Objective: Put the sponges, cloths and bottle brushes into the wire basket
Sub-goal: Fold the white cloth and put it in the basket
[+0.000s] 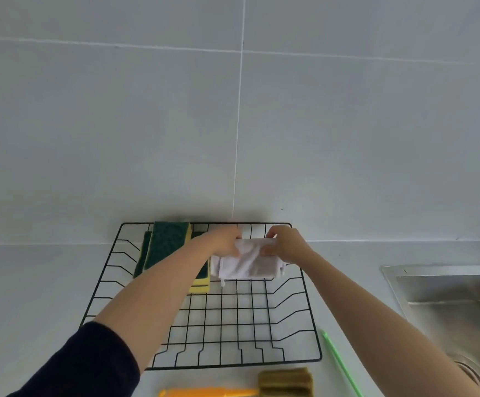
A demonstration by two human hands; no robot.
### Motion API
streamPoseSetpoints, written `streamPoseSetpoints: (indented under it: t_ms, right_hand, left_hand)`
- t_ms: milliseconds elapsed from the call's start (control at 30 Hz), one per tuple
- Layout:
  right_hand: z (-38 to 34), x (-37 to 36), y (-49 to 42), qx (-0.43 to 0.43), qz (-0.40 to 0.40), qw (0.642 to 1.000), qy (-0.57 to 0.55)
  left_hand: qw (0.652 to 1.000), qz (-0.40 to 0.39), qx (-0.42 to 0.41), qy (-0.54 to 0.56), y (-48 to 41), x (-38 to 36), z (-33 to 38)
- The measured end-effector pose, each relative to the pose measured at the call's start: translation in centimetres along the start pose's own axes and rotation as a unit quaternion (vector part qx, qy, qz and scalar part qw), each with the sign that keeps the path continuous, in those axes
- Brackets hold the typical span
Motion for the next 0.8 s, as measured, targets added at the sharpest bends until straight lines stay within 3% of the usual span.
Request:
streamPoseSetpoints:
  t_ms: [233,433,800]
  right_hand:
    - [-0.1,-2.5,-1.6,-0.012,-0.048,0.993,0.107]
    - [0.0,-3.6,-2.1,-0.023,-0.041,0.983,0.177]
    - [0.7,-5.5,-2.2,-0.041,-0.029,0.963,0.266]
  left_hand:
    - [0.997,-0.034,0.016,-0.069,-1.8,-1.2,-0.7]
    - [0.99,-0.024,0.042,-0.13,-2.4,-2.1,-0.6]
    - [0.968,0.072,0.065,-0.231,-1.3,-2.5,0.2]
Point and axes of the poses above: each hand's wrist, its own y-axis away from the middle knuckle, its own x-axis out of the back of the hand, z = x × y, the point moved 7 cm from there along -y, towards the middle knuckle, and after that the axes turned 11 degrees about -y, right-handed, at the moved point
